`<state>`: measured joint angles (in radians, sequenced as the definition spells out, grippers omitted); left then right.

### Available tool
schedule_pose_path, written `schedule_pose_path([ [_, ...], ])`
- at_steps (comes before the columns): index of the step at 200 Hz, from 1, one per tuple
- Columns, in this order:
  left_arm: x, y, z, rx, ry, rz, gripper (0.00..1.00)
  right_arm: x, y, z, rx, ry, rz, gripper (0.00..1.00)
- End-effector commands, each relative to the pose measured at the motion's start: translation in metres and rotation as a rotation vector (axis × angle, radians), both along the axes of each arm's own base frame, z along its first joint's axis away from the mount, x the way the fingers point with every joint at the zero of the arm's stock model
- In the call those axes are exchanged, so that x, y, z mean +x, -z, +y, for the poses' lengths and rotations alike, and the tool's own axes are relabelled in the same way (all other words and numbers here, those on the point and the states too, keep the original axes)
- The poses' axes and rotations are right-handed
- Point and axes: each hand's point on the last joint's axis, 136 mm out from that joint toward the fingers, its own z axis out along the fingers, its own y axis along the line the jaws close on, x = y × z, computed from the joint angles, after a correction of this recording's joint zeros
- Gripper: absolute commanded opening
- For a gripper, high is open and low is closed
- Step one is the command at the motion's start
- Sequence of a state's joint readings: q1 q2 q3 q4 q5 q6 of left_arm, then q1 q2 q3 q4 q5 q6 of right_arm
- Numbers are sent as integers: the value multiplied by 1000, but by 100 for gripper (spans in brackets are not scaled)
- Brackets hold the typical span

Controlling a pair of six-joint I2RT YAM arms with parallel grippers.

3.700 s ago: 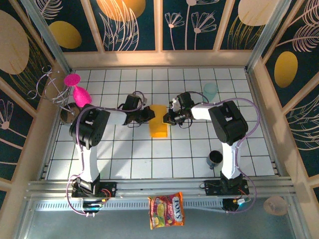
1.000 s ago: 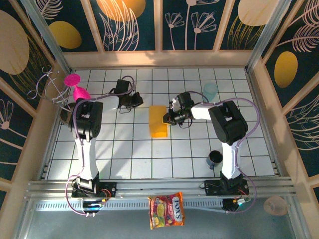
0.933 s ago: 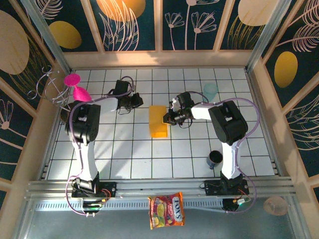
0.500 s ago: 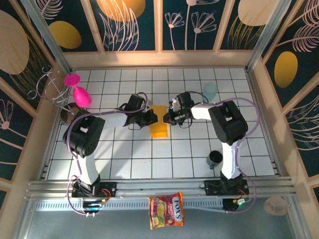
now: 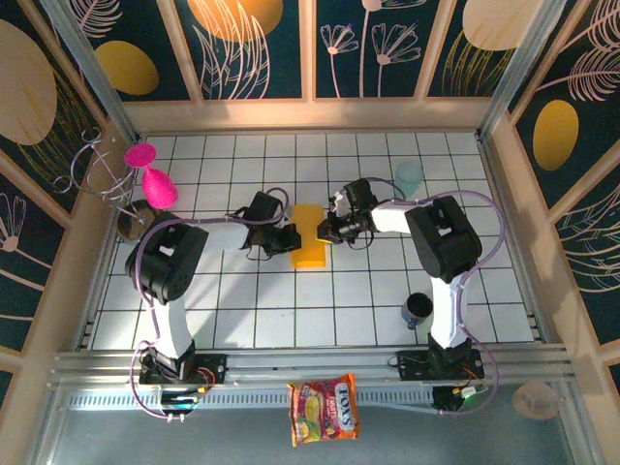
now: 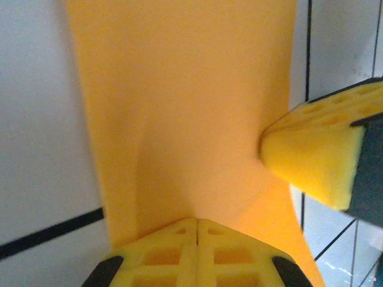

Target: Fold a paper plane with a square sheet of paper (pick it up from the middle)

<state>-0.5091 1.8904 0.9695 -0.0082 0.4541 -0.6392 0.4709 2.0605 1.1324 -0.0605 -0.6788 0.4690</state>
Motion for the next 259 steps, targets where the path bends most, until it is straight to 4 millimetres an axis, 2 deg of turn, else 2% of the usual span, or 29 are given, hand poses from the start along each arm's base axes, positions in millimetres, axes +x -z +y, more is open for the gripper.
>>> schedule_pose_path([
  [1, -36, 36, 59, 221, -52, 129, 5, -59, 121, -93, -490, 58, 213, 0],
  [20, -29, 14, 59, 198, -66, 86, 4, -58, 120, -93, -489, 59, 210, 0],
  [38, -17, -19, 37, 67, -72, 26, 3, -59, 120, -93, -489, 59, 210, 0],
  [55, -8, -45, 8, -54, -50, -23, 2, -58, 120, -92, -481, 58, 212, 0],
  [71, -7, -52, -15, -110, -20, -27, 1, -58, 121, -91, -479, 59, 215, 0],
  [89, -13, -39, -26, -110, 0, 9, 1, -59, 122, -92, -480, 58, 216, 0],
  [114, -25, -11, -20, -57, 2, 73, 1, -59, 122, -92, -480, 58, 217, 0],
  [156, -60, 39, 13, 86, -6, 195, 1, -59, 124, -93, -484, 59, 221, 0],
  [186, -86, 52, 39, 149, -25, 241, 0, -60, 124, -94, -489, 63, 220, 0],
  [207, -97, 49, 55, 177, -44, 243, 1, -59, 123, -95, -489, 65, 218, 0],
  [231, -101, 39, 62, 193, -45, 232, 1, -58, 122, -94, -489, 66, 215, 0],
  [246, -84, 9, 56, 161, -74, 152, 0, -56, 121, -94, -487, 67, 211, 0],
  [259, -66, -23, 40, 83, -83, 71, 0, -56, 121, -94, -488, 67, 210, 0],
])
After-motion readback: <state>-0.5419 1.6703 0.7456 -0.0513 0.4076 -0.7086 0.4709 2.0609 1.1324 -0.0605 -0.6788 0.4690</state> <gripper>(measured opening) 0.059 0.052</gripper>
